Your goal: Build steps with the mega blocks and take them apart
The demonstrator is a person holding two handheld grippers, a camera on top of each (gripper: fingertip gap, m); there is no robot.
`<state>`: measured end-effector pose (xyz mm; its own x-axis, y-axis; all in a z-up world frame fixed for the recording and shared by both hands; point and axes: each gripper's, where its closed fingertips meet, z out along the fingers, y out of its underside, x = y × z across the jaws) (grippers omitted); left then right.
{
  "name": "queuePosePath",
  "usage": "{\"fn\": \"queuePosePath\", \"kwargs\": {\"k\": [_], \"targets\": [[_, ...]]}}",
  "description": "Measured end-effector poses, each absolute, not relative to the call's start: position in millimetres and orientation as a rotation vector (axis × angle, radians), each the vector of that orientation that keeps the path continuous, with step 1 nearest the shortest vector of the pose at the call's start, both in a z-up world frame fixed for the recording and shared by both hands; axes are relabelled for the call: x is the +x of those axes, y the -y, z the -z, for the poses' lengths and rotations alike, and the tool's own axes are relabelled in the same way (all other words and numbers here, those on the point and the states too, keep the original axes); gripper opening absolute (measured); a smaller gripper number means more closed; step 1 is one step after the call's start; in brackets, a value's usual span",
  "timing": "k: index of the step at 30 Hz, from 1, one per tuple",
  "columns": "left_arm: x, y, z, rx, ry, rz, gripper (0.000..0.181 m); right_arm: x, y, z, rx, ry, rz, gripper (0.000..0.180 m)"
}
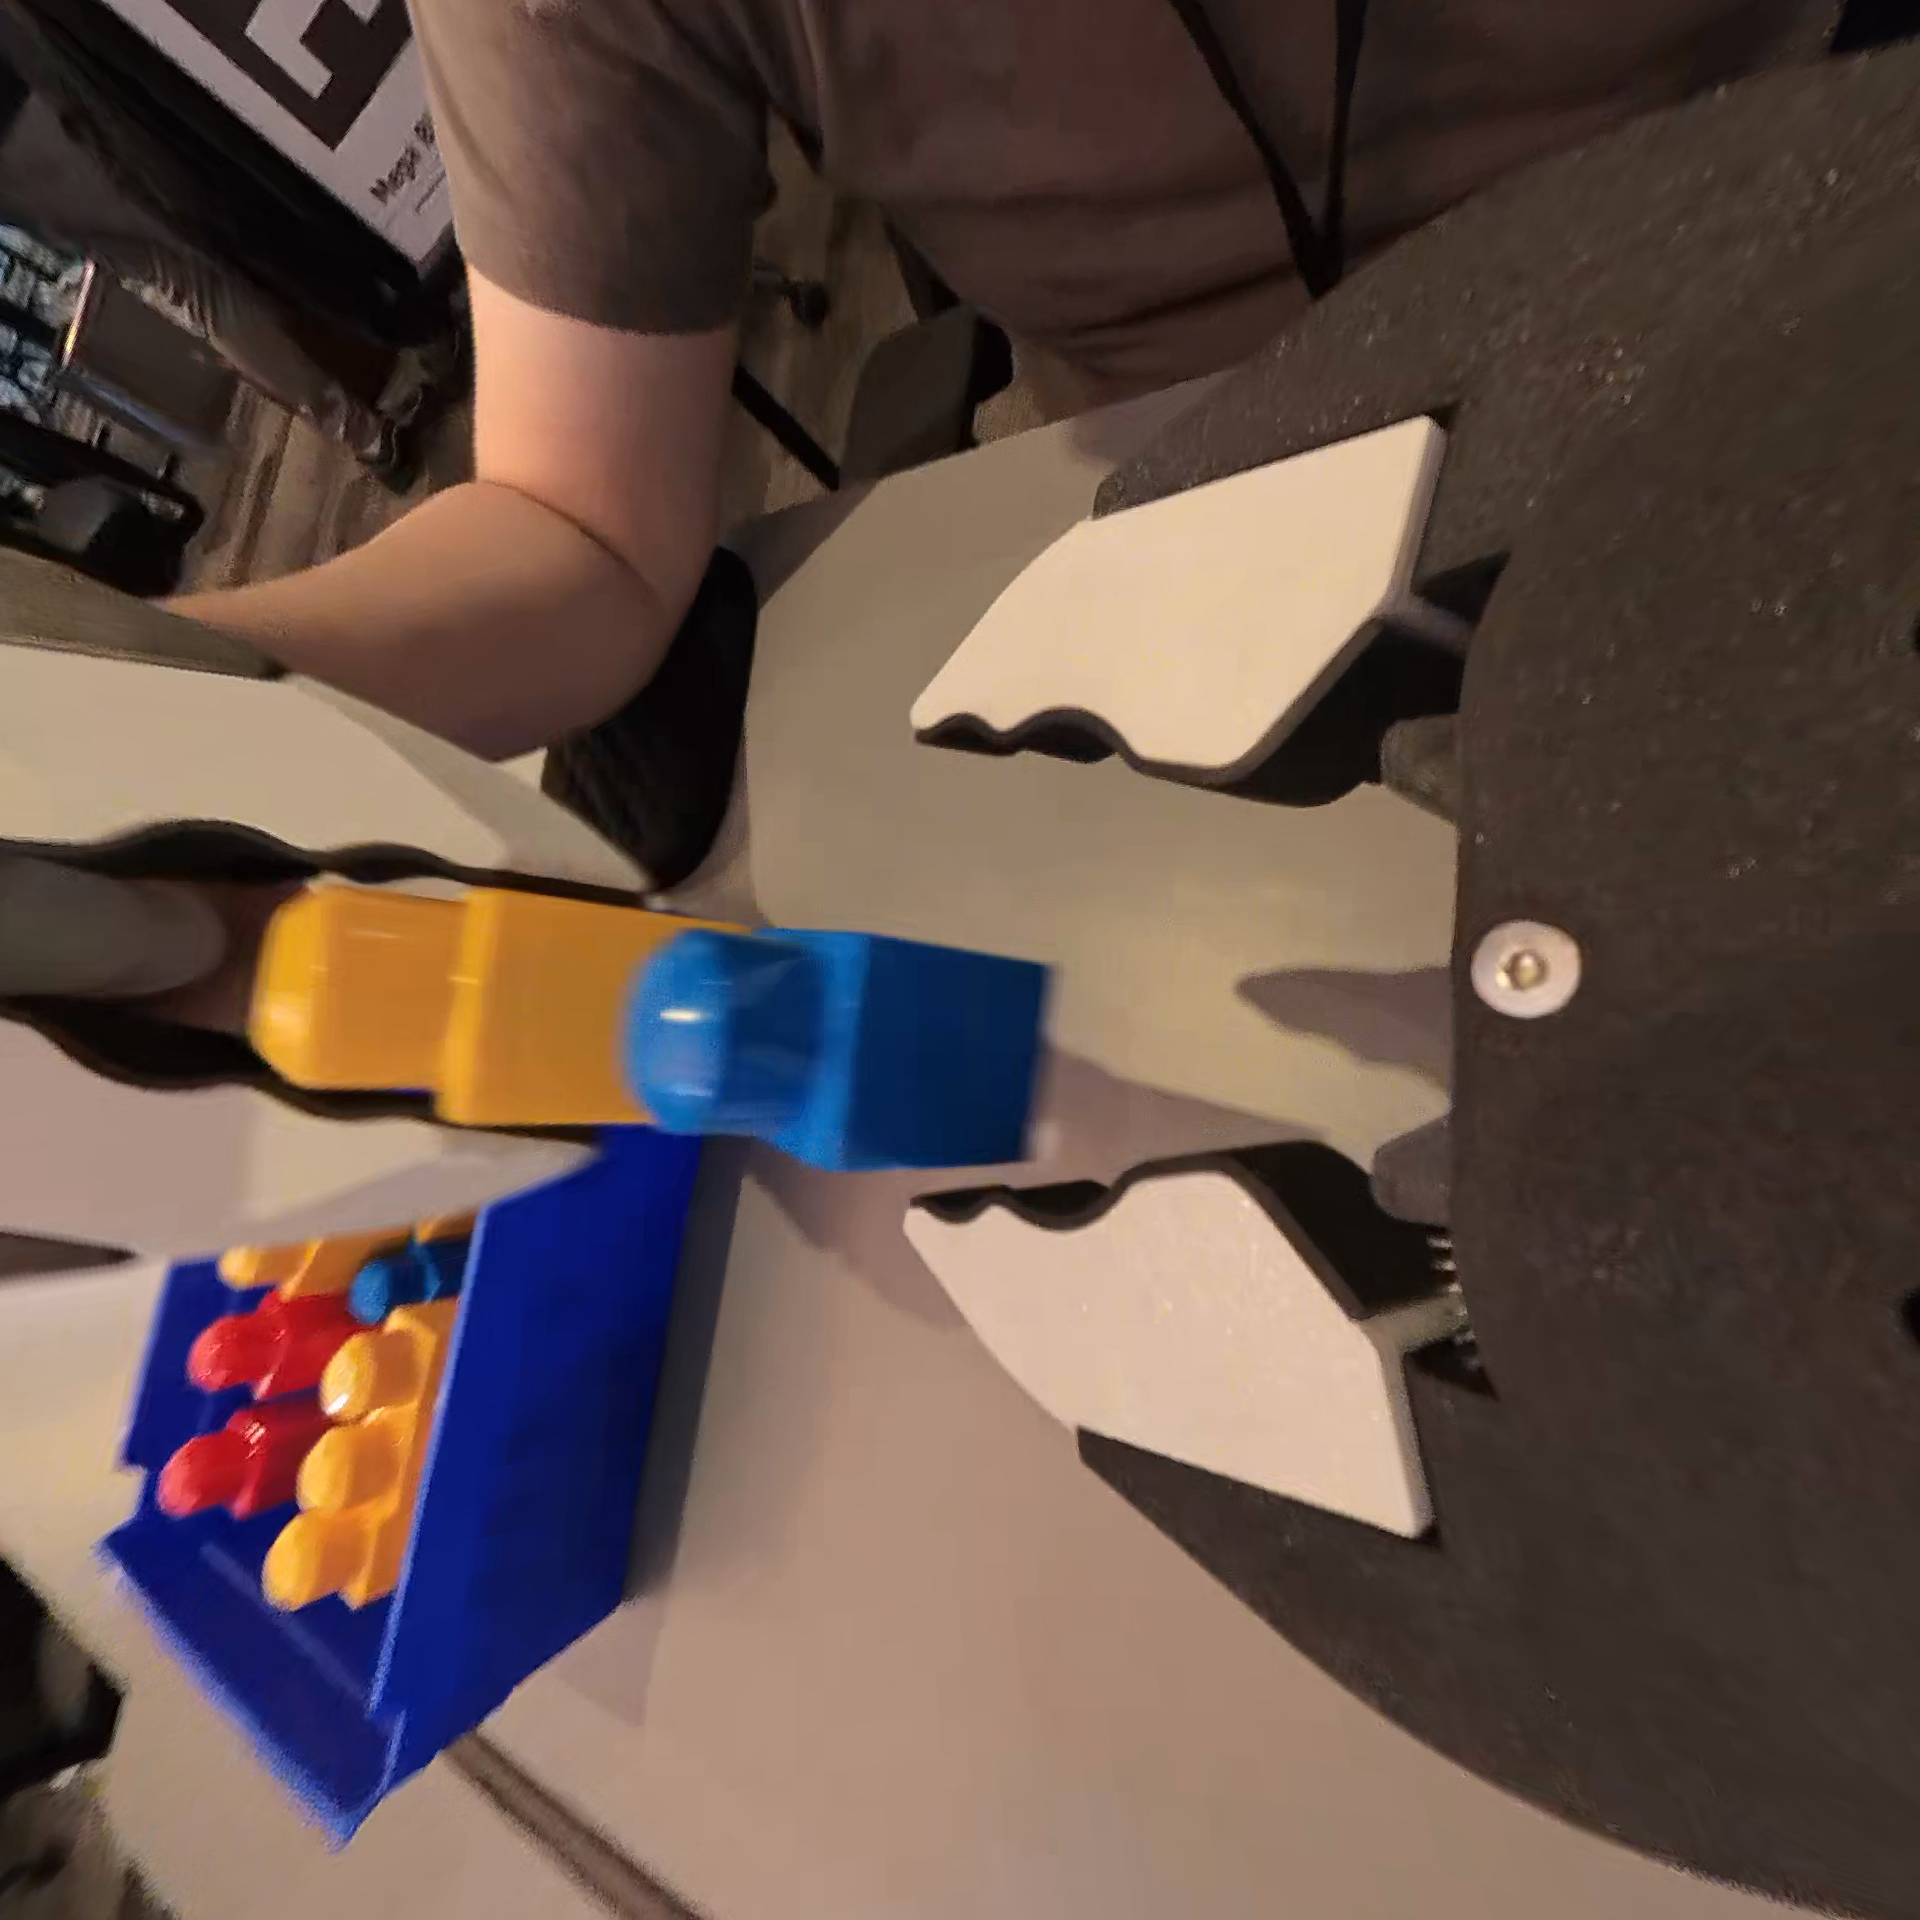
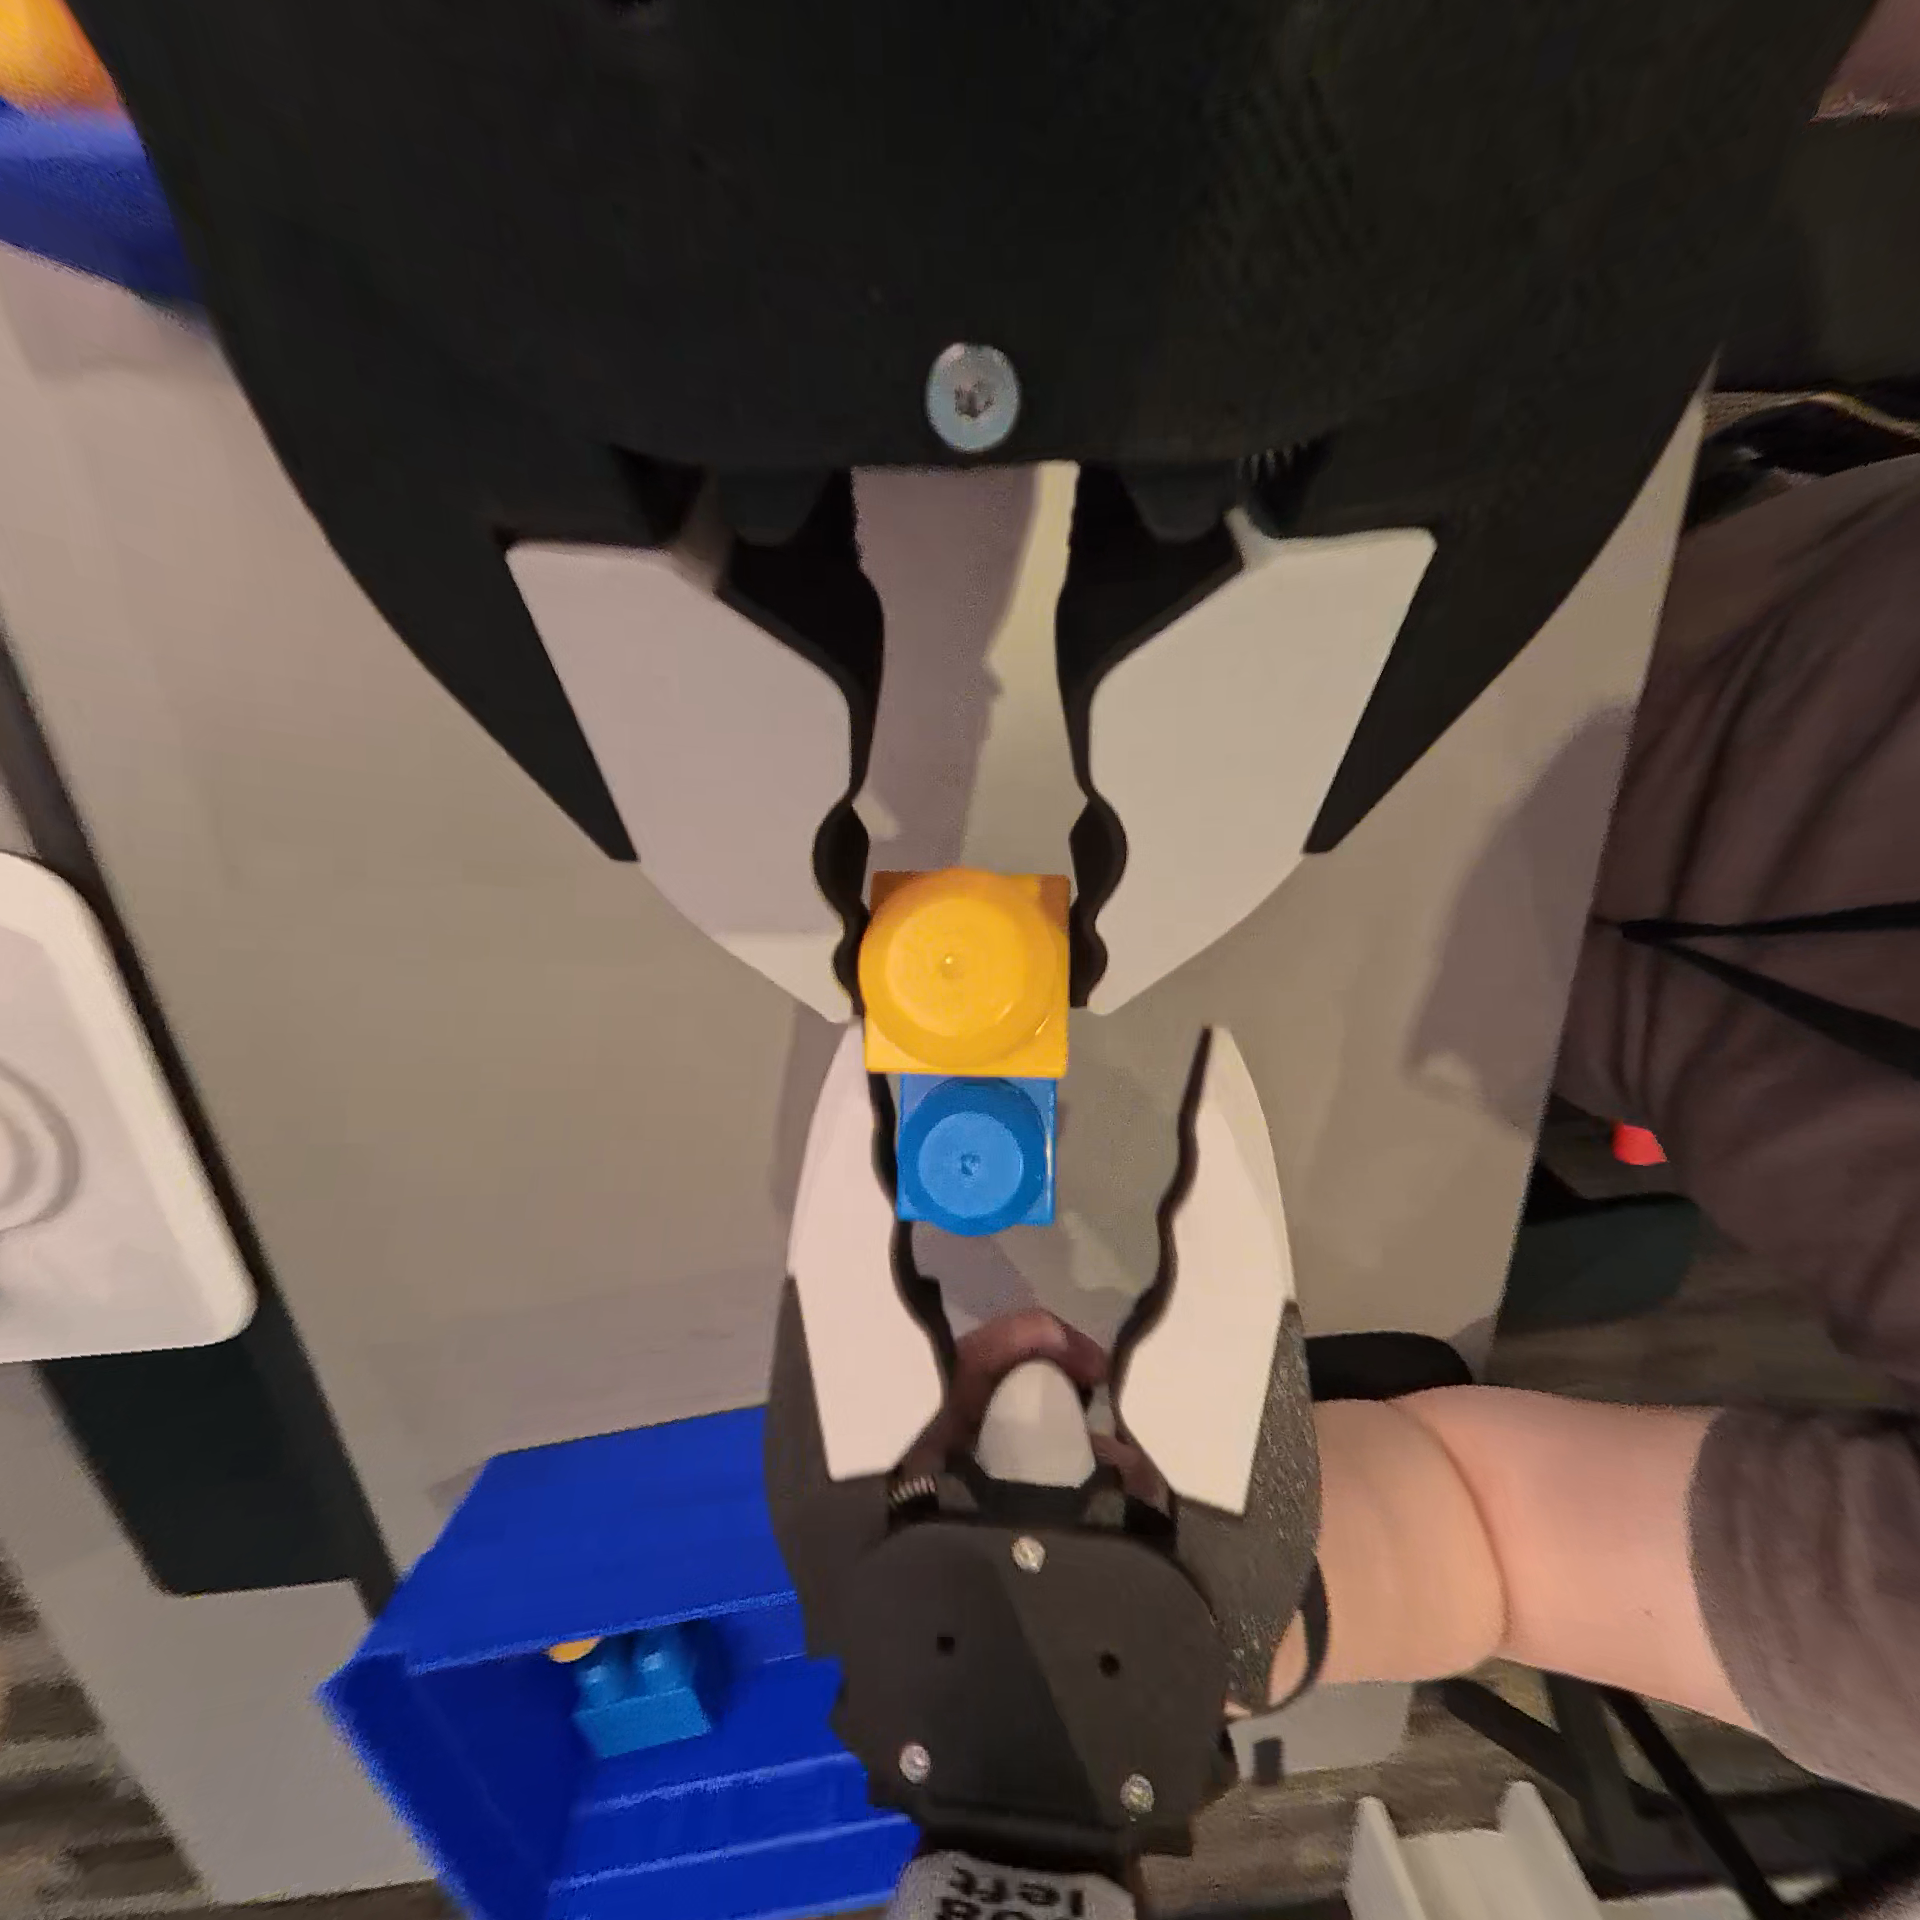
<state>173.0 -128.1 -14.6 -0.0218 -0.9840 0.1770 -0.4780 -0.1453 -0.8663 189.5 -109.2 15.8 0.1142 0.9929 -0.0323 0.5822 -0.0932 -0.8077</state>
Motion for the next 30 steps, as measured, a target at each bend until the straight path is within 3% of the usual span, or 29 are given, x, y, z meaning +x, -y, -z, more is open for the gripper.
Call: {"fn": "queuePosePath", "kwargs": {"k": [5,8,13,21,30], "targets": [[156.1,112.5,-5.2,-1.641,-1.463,1.052,0.078,287.8,103.5,-73.7,-1.695,1.369,-0.518,0.038],[153.2,111.5,-6.5,-1.652,-1.461,1.063,0.075,364.3,94.5,-80.3,-1.744,1.224,-0.278,0.037],[154.1,113.2,3.3,-1.672,-1.51,1.025,0.075,418.6,78.4,-28.8,-1.912,1.247,-0.249,0.037],[150.1,113.4,0.4,-1.676,-1.511,1.037,0.069,407.3,51.8,76.4,-2.072,1.581,-0.281,0.038],[132.1,111.8,-26.2,-1.642,-1.461,1.042,0.069,406.0,29.8,104.2,-2.113,1.611,-0.115,0.04]]}}
